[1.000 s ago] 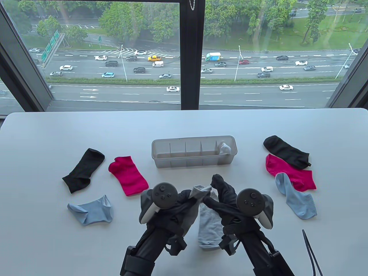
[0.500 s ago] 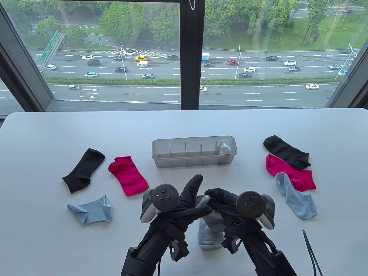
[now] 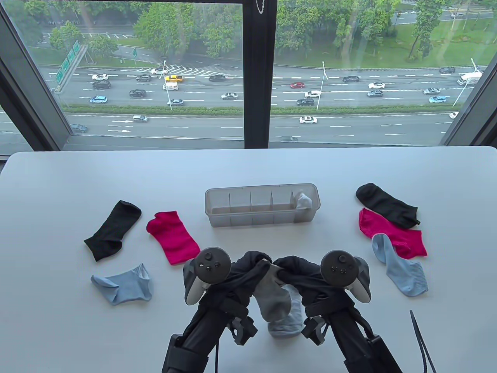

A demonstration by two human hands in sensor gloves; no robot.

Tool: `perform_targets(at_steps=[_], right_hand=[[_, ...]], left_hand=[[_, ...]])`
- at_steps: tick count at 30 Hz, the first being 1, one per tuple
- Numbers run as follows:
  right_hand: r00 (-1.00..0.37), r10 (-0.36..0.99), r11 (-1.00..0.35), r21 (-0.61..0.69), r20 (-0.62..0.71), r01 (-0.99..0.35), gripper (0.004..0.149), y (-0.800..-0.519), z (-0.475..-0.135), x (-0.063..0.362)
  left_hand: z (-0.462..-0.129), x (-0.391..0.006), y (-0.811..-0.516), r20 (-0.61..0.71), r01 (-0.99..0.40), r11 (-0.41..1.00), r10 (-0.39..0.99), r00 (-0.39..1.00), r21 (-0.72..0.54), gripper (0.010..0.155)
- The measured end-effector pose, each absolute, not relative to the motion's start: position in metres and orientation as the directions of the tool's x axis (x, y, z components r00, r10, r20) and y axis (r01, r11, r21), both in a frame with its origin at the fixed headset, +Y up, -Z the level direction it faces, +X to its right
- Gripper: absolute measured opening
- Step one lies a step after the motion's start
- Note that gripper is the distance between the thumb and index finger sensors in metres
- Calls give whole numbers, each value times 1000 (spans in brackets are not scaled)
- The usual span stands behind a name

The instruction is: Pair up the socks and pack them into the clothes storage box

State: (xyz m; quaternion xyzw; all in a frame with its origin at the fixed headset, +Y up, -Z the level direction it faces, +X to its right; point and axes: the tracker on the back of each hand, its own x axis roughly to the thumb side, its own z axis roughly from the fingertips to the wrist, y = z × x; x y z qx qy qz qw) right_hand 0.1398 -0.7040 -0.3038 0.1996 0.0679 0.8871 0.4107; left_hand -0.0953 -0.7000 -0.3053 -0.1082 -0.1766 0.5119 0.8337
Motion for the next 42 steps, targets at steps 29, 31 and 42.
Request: perform_targets(at_steps=[29,31,42], right_hand=[[-571,771,-634,254,283,-730,36,-702,-303,147],[-518,813,-580,292,266,-760,36,-703,-307,150],[-314,930,-366,440,190,-820,37,-705,-314,166]], left_hand=[[-309,-89,-704,193,-783,496,868,458,-375,42],[-309,-91,-703,196,-786,491,871,450,-377,43],[-318,-102,-715,131,-688,349,928,349,-636,105]])
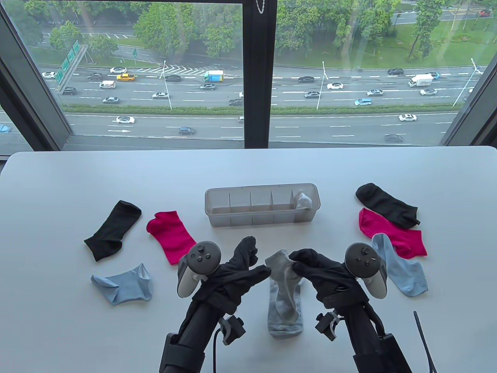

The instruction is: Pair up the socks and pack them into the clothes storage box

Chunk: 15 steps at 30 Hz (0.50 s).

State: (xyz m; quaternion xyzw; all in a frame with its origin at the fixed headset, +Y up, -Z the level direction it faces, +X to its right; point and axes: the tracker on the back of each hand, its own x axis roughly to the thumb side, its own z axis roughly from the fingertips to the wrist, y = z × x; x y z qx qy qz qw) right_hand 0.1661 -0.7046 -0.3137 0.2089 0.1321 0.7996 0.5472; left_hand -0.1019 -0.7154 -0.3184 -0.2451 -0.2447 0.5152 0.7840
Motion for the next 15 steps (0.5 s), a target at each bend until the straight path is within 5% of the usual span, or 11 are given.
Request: perform_targets(at_steps=[4,6,7,11,15], right_hand=[[-231,957,-291,541,178,-789,37,-705,-313,157],[-234,960,-282,524,157,-804,37,-707,-314,161],[-268,951,-309,499,153,-810,38,-707,-315,163],[-523,833,-554,298,183,-777,59,-706,-312,172],[-430,893,-439,467,134,-767,83,-707,-309,161]], left_hand=[[-323,-96,-727,71,-603,218,964,257,-767,96],[-324,-99,-728,30,-699,170,978,208,-694,51],[-323,-100,-726,30,-769,170,981,193,-617,43],[-317,-98,-708,158,-794,443,895,416,-416,41],[-311,-89,-701,238,-786,507,862,448,-354,40]])
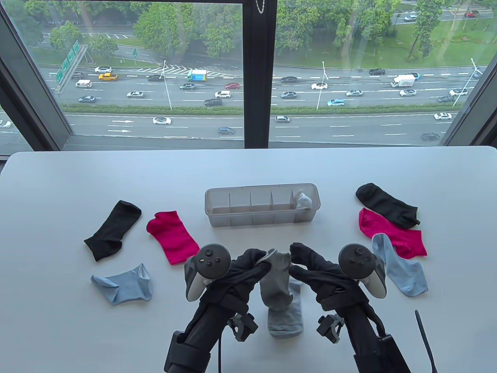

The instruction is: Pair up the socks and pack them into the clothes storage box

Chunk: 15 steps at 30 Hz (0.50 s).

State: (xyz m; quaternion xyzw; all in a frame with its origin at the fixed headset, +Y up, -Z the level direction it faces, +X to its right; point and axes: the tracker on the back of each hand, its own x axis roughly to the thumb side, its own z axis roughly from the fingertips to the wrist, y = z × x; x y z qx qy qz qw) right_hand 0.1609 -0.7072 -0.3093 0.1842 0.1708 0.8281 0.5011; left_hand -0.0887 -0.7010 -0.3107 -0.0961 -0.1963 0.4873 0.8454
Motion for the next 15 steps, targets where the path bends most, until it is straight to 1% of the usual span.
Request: perform_targets(at_steps=[1,2,3,4,5,6,8,10,13,14,15], right_hand=[[-414,901,-420,499,130,-758,86,-709,-309,156],[-412,901,-423,500,138,-756,87,-710,-309,154],[-408,901,-427,474,147,-770,80,-711,-309,153],[-391,902,-431,414,183,-801,66,-709,-309,155],[-373,906,-422,362,198,-831,44,-707,-309,157],[-377,908,-417,313,183,-853,38,-704,-308,160],[-377,905,-423,351,195,-835,38,-701,-309,164],[-392,900,-435,344,189,-832,38,-700,-310,168],[-403,901,-434,392,162,-811,41,-695,-310,173],[-409,898,-438,432,163,-789,49,-693,-308,173],[-413,894,-443,469,171,-764,62,-692,-308,172]], left_hand=[[-309,-85,-699,254,-782,499,866,431,-373,40],[-308,-83,-698,267,-777,497,866,422,-386,39],[-307,-80,-697,279,-775,495,867,412,-392,38],[-306,-81,-695,269,-777,510,859,436,-369,38],[-306,-83,-695,272,-777,527,848,454,-344,38],[-307,-85,-695,272,-784,519,852,447,-340,39],[-308,-87,-695,243,-818,452,890,386,-356,39],[-309,-86,-696,222,-831,391,919,327,-396,39],[-309,-83,-695,199,-819,382,924,327,-428,40],[-309,-80,-695,183,-803,380,925,333,-460,40],[-309,-77,-695,180,-794,382,924,337,-473,40]])
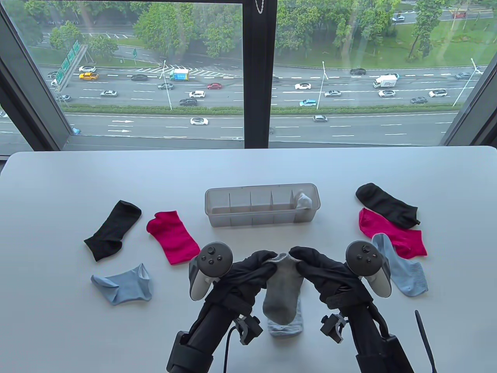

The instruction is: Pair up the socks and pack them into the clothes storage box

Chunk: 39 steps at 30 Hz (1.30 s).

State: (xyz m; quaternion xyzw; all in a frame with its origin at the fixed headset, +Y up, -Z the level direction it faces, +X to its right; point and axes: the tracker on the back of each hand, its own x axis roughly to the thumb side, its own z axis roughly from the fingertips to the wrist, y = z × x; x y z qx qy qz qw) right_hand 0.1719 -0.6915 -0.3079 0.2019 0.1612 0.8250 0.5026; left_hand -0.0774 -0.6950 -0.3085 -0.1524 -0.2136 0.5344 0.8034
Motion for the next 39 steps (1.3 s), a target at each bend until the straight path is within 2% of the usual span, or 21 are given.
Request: perform_targets(at_steps=[1,3,5,7,9,12,14,17,18,20,23,25,26,28,30,31,32,35,36,38,39], right_hand=[[-423,892,-442,512,161,-736,67,-691,-308,170],[-531,840,-520,439,109,-732,43,-695,-311,167],[-668,743,-642,335,48,-690,40,-707,-315,163],[-778,628,-727,352,-5,-590,41,-721,-322,154],[-851,523,-798,325,-47,-508,50,-734,-328,144],[-933,350,-866,349,-85,-357,64,-749,-340,132],[-962,257,-875,400,-92,-273,66,-758,-345,126],[-971,215,-866,439,-108,-241,64,-763,-351,122],[-971,214,-866,438,-107,-240,61,-764,-352,123],[-958,253,-857,428,-135,-286,43,-767,-350,125],[-955,279,-846,444,-103,-295,41,-766,-347,130],[-919,386,-793,482,-79,-374,40,-760,-344,139],[-899,436,-776,484,-49,-404,40,-757,-342,141],[-818,574,-746,438,41,-501,40,-746,-332,146],[-745,655,-726,379,125,-574,40,-737,-323,149],[-717,684,-707,362,134,-607,40,-734,-320,151],[-706,694,-704,340,142,-623,41,-732,-319,153],[-717,679,-732,217,158,-646,60,-722,-317,161],[-711,683,-730,184,165,-659,60,-718,-316,166],[-695,695,-718,133,186,-683,44,-711,-315,171],[-664,714,-699,174,223,-693,40,-708,-315,172]], left_hand=[[-309,-74,-696,167,-794,389,921,352,-468,40],[-311,-70,-702,102,-786,426,898,428,-447,41],[-316,-67,-716,48,-736,515,831,553,-439,41],[-324,-62,-730,37,-643,629,727,686,-436,42],[-332,-56,-744,8,-577,655,665,747,-488,43],[-343,-48,-765,-63,-551,635,623,780,-542,42],[-346,-46,-769,-61,-539,649,607,792,-537,42],[-344,-45,-770,-42,-516,669,589,807,-535,43],[-342,-45,-769,-32,-514,681,587,809,-521,43],[-339,-44,-764,-25,-487,679,569,822,-549,45],[-333,-55,-752,16,-400,787,461,887,-469,51],[-330,-67,-741,61,-426,816,485,873,-390,63],[-331,-71,-739,82,-465,777,545,835,-424,68],[-334,-76,-739,79,-572,577,741,667,-583,75],[-335,-75,-742,-52,-620,395,815,577,-678,78],[-336,-73,-743,-61,-622,329,851,521,-711,67],[-337,-72,-742,-25,-632,333,873,488,-700,47],[-336,-77,-728,37,-709,453,855,518,-540,43],[-337,-81,-723,81,-706,504,837,540,-498,43],[-337,-87,-718,86,-737,508,844,530,-445,43],[-337,-90,-716,99,-752,507,850,517,-421,45]])
